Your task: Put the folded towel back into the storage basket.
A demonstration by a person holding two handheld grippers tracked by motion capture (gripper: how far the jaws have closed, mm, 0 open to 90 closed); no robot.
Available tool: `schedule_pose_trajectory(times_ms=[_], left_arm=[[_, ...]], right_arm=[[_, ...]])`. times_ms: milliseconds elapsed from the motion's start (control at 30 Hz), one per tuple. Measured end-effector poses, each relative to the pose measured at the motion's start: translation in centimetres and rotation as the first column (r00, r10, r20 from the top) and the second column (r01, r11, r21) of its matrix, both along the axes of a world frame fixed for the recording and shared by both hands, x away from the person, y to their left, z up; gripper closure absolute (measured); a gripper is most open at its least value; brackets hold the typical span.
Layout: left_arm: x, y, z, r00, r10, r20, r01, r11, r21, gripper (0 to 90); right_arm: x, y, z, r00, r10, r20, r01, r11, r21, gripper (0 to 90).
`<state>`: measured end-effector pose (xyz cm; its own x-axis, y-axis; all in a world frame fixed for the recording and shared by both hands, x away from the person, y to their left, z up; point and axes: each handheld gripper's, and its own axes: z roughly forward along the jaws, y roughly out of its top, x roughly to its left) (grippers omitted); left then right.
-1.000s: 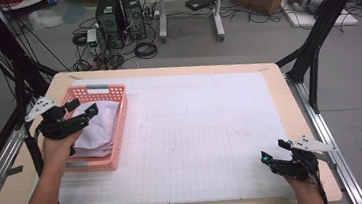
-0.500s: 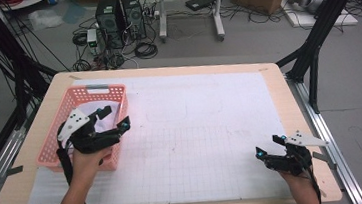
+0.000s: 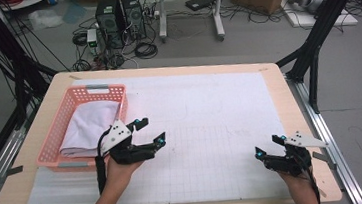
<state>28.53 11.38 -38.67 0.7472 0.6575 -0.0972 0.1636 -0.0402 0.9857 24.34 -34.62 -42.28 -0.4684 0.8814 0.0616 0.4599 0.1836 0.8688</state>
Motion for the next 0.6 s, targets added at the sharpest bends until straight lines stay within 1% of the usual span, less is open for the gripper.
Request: schedule_pose_trajectory(times_ms=[33, 133, 267, 333, 400, 467, 500, 600], left_arm=[[-0.1, -0.2, -0.1, 1.0000, -0.006, -0.002, 0.007, 1.0000, 0.003, 22.4], [-0.2, -0.8, -0.8, 0.9998, -0.018, -0.009, 0.018, 0.9998, 0.007, 22.4], [-0.3, -1.7, -1.8, 0.9991, -0.039, -0.017, 0.039, 0.9990, 0.023, 22.7], [-0.3, -2.0, -2.4, 0.9986, -0.044, -0.029, 0.045, 0.9987, 0.023, 22.9], [-0.3, -2.2, -2.7, 0.9985, -0.042, -0.035, 0.043, 0.9984, 0.035, 23.0], [-0.2, -2.3, -3.0, 0.9980, -0.046, -0.045, 0.047, 0.9982, 0.037, 23.2], [-0.2, -2.3, -3.0, 0.9980, -0.045, -0.043, 0.047, 0.9980, 0.041, 23.1], [-0.1, -2.2, -3.2, 0.9977, -0.041, -0.053, 0.043, 0.9985, 0.033, 23.2]], right_arm=[[-0.1, 0.0, 0.0, 1.0000, -0.001, -0.005, 0.001, 1.0000, 0.002, 18.9], [-0.1, 0.0, 0.0, 1.0000, -0.001, 0.000, 0.001, 1.0000, -0.006, 18.9], [-0.2, 0.1, 0.1, 1.0000, -0.001, 0.001, 0.001, 1.0000, -0.004, 18.9], [-0.2, 0.1, 0.1, 1.0000, 0.002, 0.000, -0.002, 1.0000, -0.005, 18.9], [-0.2, 0.2, 0.0, 1.0000, 0.003, 0.002, -0.003, 1.0000, -0.006, 18.9], [-0.1, 0.2, 0.0, 1.0000, 0.002, 0.005, -0.002, 1.0000, -0.006, 18.9], [-0.1, 0.2, 0.0, 1.0000, 0.002, 0.002, -0.002, 1.0000, -0.003, 18.9], [-0.1, 0.2, 0.0, 1.0000, 0.000, -0.003, 0.000, 1.0000, -0.001, 18.9]])
